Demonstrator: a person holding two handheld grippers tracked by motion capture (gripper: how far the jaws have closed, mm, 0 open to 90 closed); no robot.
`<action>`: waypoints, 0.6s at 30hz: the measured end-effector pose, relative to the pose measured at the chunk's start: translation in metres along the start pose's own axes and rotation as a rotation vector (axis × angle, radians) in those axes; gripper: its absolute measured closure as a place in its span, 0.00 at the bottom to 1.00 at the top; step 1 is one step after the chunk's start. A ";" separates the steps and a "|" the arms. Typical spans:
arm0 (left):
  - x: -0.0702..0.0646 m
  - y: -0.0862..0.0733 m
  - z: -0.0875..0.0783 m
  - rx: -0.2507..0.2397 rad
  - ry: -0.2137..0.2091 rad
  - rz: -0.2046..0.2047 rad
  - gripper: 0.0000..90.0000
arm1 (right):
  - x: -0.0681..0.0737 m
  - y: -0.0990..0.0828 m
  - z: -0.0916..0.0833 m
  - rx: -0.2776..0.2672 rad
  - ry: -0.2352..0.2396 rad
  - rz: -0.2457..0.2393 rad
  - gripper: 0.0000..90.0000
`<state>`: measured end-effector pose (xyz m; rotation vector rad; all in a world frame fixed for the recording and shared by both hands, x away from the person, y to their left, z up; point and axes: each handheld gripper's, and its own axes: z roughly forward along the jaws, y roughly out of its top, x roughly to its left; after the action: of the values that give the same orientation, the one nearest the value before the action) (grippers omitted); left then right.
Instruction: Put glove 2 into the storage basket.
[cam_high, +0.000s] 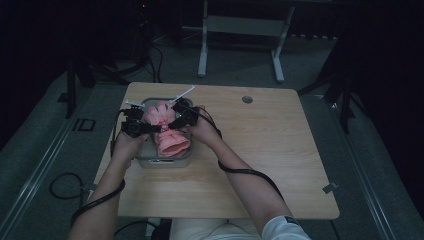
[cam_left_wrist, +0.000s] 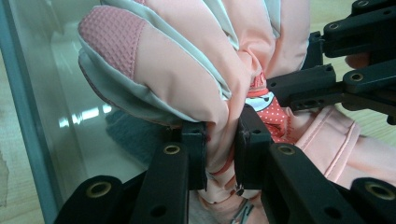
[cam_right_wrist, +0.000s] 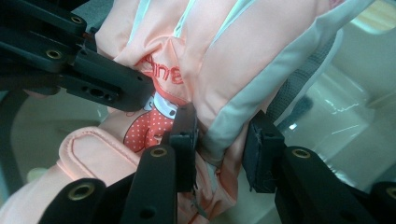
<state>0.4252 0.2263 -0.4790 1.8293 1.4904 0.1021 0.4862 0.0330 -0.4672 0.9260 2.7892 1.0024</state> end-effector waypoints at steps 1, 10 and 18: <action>0.000 0.000 0.001 0.001 0.003 -0.002 0.84 | 0.000 0.000 0.001 -0.002 -0.002 0.002 0.75; 0.000 0.005 0.009 0.028 0.085 -0.017 0.65 | -0.010 0.002 0.011 0.004 0.007 0.043 0.69; -0.001 0.006 0.006 -0.008 0.126 -0.027 0.50 | -0.017 0.006 0.009 -0.014 -0.002 0.070 0.57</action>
<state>0.4330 0.2224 -0.4794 1.8241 1.5988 0.2133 0.5049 0.0327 -0.4739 1.0293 2.7620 1.0277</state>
